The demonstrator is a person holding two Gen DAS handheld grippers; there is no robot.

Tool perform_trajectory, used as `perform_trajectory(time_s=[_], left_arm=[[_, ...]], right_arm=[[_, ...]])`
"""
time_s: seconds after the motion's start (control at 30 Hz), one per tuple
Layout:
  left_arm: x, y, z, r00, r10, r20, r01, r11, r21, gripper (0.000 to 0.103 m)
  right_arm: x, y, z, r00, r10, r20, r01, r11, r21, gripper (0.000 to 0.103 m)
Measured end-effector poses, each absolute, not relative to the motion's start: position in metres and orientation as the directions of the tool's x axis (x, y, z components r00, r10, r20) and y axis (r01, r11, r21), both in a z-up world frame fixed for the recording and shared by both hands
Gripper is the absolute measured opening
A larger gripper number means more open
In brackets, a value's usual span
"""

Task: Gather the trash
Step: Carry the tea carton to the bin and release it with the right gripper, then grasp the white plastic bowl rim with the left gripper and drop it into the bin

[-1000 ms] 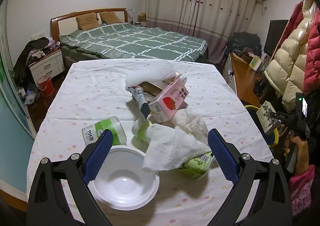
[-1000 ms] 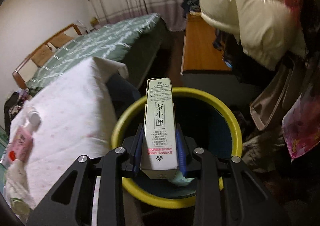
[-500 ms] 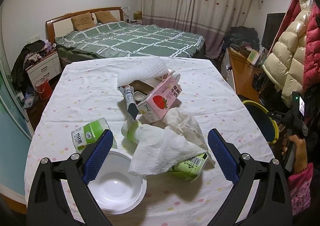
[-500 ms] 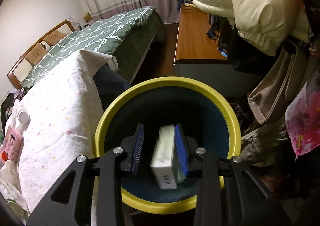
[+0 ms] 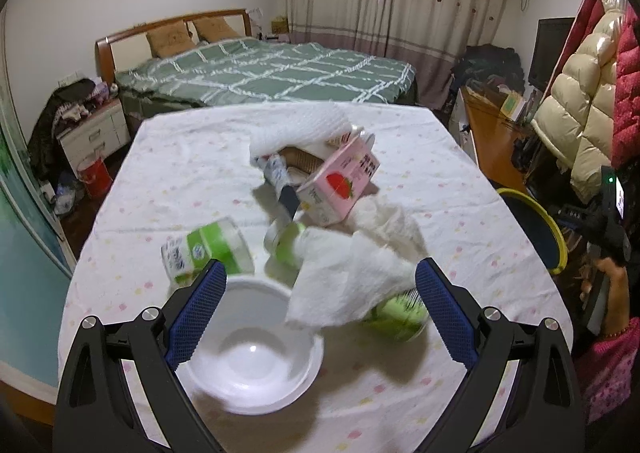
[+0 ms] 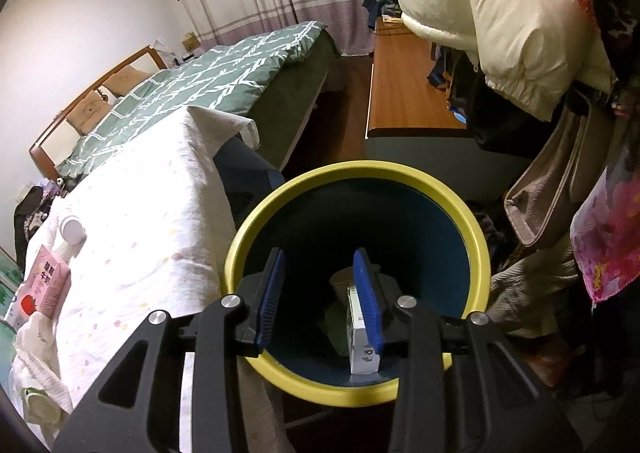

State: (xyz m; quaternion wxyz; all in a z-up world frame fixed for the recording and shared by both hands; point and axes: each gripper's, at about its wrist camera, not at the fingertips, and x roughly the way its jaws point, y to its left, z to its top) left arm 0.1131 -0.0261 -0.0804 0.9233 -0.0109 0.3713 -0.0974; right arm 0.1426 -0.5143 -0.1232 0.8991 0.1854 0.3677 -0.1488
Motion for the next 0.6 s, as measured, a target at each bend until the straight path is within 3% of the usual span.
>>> perform_trajectory(time_s=[0.17, 0.33, 0.53, 0.6], left_arm=[[0.11, -0.008, -0.094, 0.686, -0.141, -0.714, 0.138, 0.988, -0.063, 0.09], [0.107, -0.007, -0.111, 0.644, -0.121, -0.755, 0.179, 0.984, -0.005, 0.069], [0.098, -0.014, -0.119, 0.611, -0.136, -0.78, 0.284, 0.957, 0.055, 0.067], [0.098, -0.017, -0.122, 0.601, -0.13, -0.789, 0.303, 0.95, 0.074, 0.061]], right_arm=[[0.141, -0.509, -0.123, 0.69, -0.117, -0.715, 0.393, 0.89, 0.233, 0.036], [0.141, -0.506, -0.122, 0.693, -0.111, -0.713, 0.386, 0.891, 0.237, 0.036], [0.139, -0.507, -0.12, 0.697, -0.107, -0.709, 0.387, 0.889, 0.246, 0.036], [0.139, -0.506, -0.12, 0.698, -0.102, -0.709, 0.385, 0.889, 0.25, 0.036]])
